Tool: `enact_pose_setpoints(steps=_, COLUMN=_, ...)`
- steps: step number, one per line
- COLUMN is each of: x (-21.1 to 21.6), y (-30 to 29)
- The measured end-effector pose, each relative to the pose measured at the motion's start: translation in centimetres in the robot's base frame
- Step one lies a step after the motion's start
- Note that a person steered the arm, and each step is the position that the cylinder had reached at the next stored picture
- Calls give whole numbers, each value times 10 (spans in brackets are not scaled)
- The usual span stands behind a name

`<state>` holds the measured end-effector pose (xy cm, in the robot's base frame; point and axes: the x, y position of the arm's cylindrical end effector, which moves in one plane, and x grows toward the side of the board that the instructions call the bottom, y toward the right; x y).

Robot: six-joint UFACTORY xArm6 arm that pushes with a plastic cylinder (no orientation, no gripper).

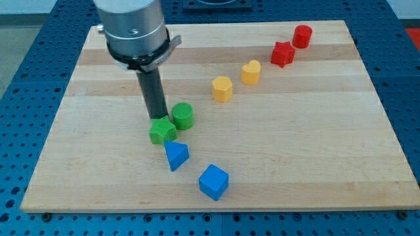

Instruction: Slide the blue cube left a bit

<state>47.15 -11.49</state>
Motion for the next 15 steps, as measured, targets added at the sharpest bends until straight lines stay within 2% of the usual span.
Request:
enact_pose_setpoints(steps=1, x=4, y=-28)
enact_pose_setpoints(steps=2, x=50, y=-72)
enact_pose_setpoints(steps=3, x=122, y=-21)
enact_pose_setpoints(steps=4, x=147, y=14)
enact_pose_setpoints(steps=7, x=126, y=21)
enact_pose_setpoints(steps=10, x=86, y=75)
enact_pose_setpoints(steps=11, x=72, y=122)
enact_pose_setpoints(steps=12, x=111, y=148)
enact_pose_setpoints(steps=13, x=147, y=110)
enact_pose_setpoints(steps=15, x=142, y=39)
